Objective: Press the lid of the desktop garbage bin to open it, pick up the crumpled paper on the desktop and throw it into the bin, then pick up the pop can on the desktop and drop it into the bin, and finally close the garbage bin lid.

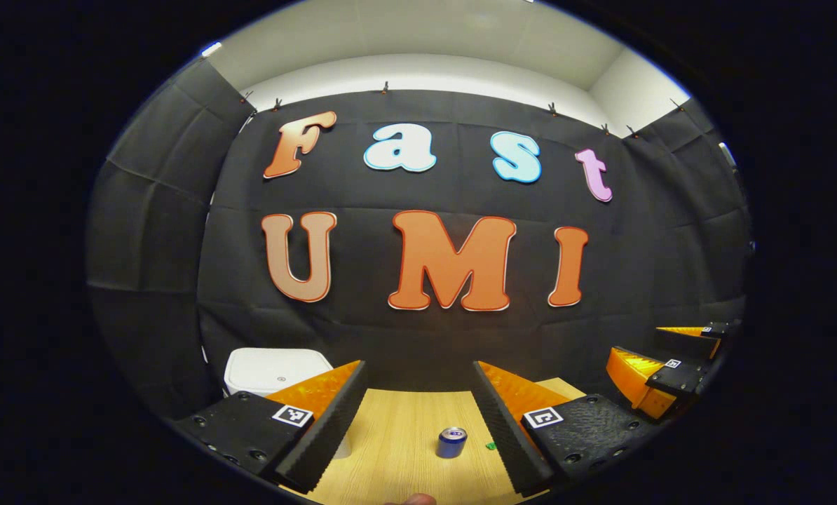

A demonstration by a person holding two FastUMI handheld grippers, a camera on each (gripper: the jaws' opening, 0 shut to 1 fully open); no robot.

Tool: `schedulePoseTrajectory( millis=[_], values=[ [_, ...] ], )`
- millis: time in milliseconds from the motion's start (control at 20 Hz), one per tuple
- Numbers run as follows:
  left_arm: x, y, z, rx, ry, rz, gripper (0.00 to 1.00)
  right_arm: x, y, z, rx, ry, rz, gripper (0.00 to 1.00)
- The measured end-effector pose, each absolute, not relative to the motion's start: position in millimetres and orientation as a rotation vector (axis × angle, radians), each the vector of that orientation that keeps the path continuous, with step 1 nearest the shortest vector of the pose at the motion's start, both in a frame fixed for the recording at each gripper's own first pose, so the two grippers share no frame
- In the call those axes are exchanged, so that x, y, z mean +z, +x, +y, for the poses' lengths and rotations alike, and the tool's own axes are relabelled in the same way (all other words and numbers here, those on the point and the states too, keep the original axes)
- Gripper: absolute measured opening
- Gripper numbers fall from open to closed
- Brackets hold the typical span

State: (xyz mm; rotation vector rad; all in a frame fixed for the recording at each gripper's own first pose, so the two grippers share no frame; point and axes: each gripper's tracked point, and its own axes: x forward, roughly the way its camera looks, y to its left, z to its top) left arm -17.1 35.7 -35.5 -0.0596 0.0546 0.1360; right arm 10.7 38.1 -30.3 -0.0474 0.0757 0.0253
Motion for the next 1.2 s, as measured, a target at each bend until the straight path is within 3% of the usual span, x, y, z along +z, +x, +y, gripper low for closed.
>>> schedulePoseTrajectory(
  millis=[550,1200],
  values=[
    [-36,5,-7,0.224,-0.034,0.026,0.93,-49,45,4,0.137,-0.021,0.081,0.93],
    [-42,50,7,0.127,-0.055,0.042,0.92,-48,66,16,0.038,-0.036,0.061,0.93]
  ],
)
